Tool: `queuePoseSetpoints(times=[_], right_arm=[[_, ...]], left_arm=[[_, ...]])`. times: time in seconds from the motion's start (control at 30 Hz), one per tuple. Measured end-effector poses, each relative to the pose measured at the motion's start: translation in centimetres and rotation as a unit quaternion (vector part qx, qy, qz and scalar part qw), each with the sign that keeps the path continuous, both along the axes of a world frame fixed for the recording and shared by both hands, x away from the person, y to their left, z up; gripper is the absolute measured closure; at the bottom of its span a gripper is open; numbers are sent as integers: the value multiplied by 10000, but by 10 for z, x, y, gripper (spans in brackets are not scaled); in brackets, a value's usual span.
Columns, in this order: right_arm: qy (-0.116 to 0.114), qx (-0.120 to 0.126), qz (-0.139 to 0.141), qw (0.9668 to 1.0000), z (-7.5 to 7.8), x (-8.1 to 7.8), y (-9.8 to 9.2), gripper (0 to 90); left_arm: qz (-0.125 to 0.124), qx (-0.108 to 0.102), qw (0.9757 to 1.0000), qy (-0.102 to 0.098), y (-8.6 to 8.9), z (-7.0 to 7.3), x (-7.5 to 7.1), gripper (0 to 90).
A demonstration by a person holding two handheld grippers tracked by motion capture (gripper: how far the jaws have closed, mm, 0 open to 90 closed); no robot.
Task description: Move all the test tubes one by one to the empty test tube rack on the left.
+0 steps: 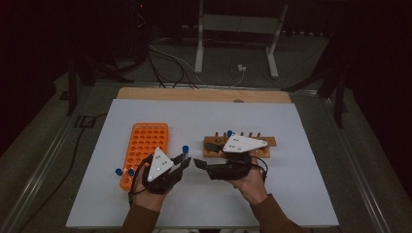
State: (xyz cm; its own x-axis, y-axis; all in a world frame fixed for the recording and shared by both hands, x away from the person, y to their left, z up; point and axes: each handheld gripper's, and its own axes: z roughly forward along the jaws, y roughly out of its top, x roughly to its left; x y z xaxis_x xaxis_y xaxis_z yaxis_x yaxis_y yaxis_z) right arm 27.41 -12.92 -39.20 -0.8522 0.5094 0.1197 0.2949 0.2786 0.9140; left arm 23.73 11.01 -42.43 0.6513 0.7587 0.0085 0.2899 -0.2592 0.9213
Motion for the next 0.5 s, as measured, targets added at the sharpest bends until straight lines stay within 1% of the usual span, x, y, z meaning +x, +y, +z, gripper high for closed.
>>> queuePoseSetpoints(times=[0.13, 0.23, 0.37, 0.5], right_arm=[[25, 29, -127, 9999, -2, 2, -12, 354], [28, 42, -185, 9998, -4, 3, -17, 353], [31, 64, -220, 9997, -6, 3, -22, 355], [38, 86, -235, 9997, -7, 3, -24, 357]], left_arm=[[181, 14, 9998, -37, 15, 6, -3, 776], [343, -21, 9994, -105, 28, 10, -6, 776], [624, -14, 9979, -156, 48, 14, -12, 776], [850, -19, 9962, -184, 63, 14, -18, 776]])
